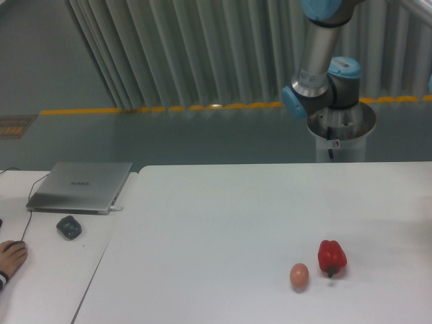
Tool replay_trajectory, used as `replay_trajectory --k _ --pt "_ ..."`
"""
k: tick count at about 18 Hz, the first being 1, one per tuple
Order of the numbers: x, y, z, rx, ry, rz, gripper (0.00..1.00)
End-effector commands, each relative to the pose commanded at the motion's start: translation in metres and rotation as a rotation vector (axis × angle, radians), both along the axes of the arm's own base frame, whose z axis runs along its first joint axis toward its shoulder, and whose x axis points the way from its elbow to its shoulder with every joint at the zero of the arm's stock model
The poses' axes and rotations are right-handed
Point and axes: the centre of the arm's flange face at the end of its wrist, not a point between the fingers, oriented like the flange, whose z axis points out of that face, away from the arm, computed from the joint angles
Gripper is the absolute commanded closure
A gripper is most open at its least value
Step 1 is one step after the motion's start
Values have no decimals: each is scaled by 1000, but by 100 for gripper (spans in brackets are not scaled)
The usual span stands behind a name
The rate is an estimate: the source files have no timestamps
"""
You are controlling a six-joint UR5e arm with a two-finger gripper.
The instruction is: Place the green pepper on the table
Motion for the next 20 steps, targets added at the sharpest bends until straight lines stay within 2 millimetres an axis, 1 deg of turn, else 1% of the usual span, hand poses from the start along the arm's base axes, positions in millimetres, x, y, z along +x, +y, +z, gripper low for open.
replay_trajectory --k 4,6,8,11,14,16,17,19,20 --pt "26 35 0 145 -87 149 61" --pt "40 52 0 175 -106 192 61" --pt "50 62 -1 188 -121 202 61" --pt "67 78 -10 204 -156 234 61" --pt "79 89 -21 177 -162 272 61" --pt "89 88 -38 133 -165 277 61" --pt "93 89 -43 111 -157 270 61" --pt "102 98 -52 78 -147 255 61" --pt "104 99 -57 63 -146 256 61"
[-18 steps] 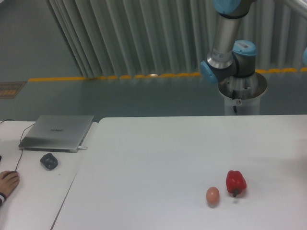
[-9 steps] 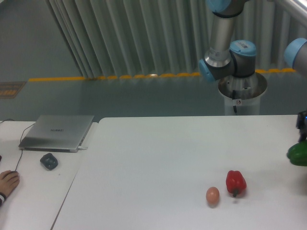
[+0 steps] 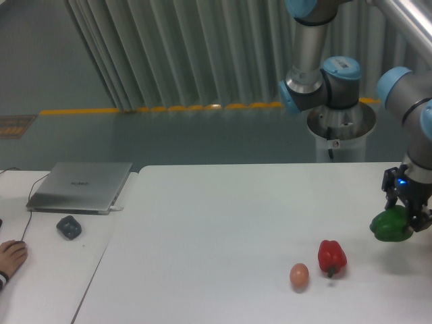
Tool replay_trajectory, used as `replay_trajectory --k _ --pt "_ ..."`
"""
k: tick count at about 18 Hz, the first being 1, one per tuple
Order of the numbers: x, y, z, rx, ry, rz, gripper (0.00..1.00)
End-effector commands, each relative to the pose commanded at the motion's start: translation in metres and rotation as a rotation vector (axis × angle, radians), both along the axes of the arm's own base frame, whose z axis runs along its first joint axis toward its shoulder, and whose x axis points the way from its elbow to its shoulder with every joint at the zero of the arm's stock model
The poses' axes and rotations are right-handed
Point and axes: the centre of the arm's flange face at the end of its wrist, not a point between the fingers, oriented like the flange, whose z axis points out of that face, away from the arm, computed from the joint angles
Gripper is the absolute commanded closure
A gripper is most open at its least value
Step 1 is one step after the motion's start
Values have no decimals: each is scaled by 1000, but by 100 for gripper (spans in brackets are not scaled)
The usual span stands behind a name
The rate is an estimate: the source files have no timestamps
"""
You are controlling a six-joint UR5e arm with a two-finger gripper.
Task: Place the green pepper on the table
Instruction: 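Carry the gripped green bell pepper back over the table, then lower the green pepper onto the table beside the red pepper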
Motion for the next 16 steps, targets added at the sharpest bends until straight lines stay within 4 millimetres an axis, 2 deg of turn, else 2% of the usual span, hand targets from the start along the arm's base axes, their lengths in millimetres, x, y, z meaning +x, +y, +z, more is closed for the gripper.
replay_trajectory --k 2,5,7,10,12,16 --pt "9 5 -13 -16 0 -4 60" --pt "15 11 -14 -11 10 -10 59" --pt "22 14 -23 -23 0 -24 57" --pt "22 14 -21 -17 1 -24 40" --pt "21 15 -21 -13 8 -28 0" --pt "21 15 -15 -3 21 -27 0"
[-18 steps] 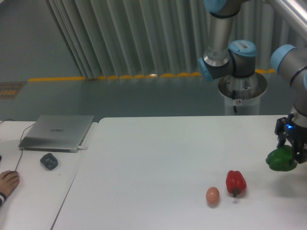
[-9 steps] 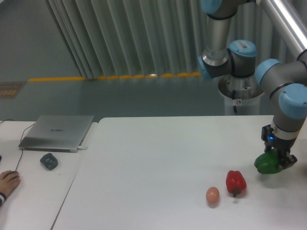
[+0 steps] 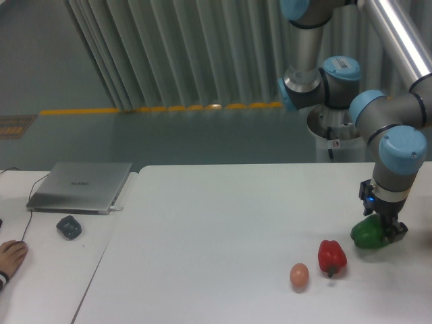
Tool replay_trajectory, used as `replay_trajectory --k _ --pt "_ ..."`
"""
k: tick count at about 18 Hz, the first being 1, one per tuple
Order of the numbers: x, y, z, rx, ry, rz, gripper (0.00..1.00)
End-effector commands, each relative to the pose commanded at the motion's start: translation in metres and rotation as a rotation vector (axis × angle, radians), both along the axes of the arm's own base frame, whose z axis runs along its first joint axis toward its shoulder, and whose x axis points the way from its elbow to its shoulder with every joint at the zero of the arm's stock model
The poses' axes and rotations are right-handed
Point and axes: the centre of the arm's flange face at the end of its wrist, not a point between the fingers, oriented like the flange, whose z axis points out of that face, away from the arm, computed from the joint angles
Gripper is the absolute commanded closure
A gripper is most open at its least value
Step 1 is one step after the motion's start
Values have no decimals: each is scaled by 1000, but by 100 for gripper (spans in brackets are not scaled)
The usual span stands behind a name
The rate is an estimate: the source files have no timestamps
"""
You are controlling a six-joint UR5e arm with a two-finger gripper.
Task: Place the green pepper on the table
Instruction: 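Lower the green pepper onto the table beside the red pepper, then open the gripper and lift it off the green pepper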
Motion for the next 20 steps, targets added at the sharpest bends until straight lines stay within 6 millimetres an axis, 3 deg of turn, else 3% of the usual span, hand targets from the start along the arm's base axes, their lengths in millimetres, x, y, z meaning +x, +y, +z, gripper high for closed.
replay_trajectory --k 4,9,20 --pt "-2 6 17 32 35 -1 0" --pt "-8 17 57 155 181 -21 0" --pt "-10 18 65 178 208 -44 0"
